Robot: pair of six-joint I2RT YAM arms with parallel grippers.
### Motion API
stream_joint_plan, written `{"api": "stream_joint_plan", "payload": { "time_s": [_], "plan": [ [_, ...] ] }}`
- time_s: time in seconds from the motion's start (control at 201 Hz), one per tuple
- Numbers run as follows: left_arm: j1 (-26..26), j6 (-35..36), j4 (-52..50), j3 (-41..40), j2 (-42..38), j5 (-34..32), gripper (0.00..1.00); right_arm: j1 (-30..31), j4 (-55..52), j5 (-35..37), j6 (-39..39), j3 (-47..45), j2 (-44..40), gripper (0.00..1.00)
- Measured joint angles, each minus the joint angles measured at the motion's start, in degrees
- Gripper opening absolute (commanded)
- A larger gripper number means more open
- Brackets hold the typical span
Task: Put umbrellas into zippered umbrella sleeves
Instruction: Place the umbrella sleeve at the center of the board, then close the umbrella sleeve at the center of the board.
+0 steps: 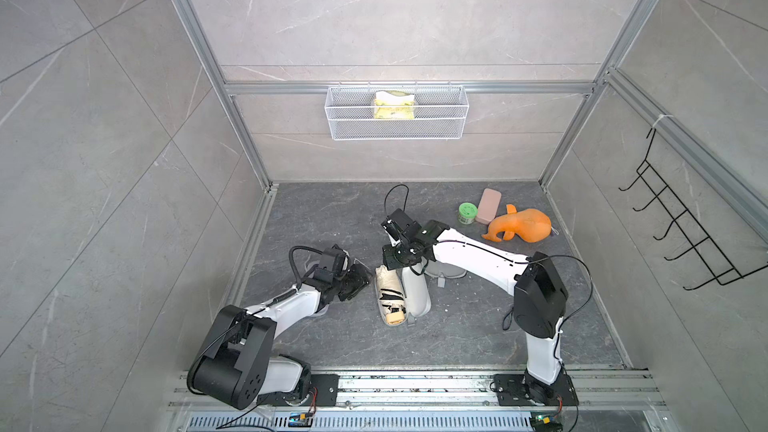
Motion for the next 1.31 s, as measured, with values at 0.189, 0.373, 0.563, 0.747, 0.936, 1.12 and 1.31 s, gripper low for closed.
{"api": "stream_joint_plan", "payload": {
  "time_s": [0.189,0.373,0.563,0.747,0.936,1.12,1.31],
  "plan": [
    [0.0,0.0,0.3,-0.9,0.0,0.0,0.55,1.2,-1.4,3.0,0.0,2.4,6.6,0.4],
    [0.0,-0.1,1.4,-1.1,0.0,0.0,0.54,1.9,-0.8,3.9,0.0,2.5,9.9,0.36],
    [0.0,-0.1,1.5,-1.1,0.0,0.0,0.55,2.2,0.7,4.5,0.4,1.2,9.1,0.44],
    [0.0,-0.1,1.0,-1.1,-0.5,0.0,0.61,1.6,-0.1,3.4,-1.7,1.4,7.2,0.63],
    [0.0,-0.1,0.7,-1.2,-3.4,0.5,0.62,-3.0,0.7,-1.5,-3.7,-3.6,-4.5,0.69],
    [-0.3,-1.3,0.7,-3.6,-4.8,1.2,0.63,-13.1,2.1,-8.0,-4.1,-16.4,-17.1,0.71],
    [-3.1,-3.2,0.5,-5.1,-5.3,0.9,0.62,-13.6,3.6,-14.9,-3.6,-28.3,-18.7,0.72]
  ]
}}
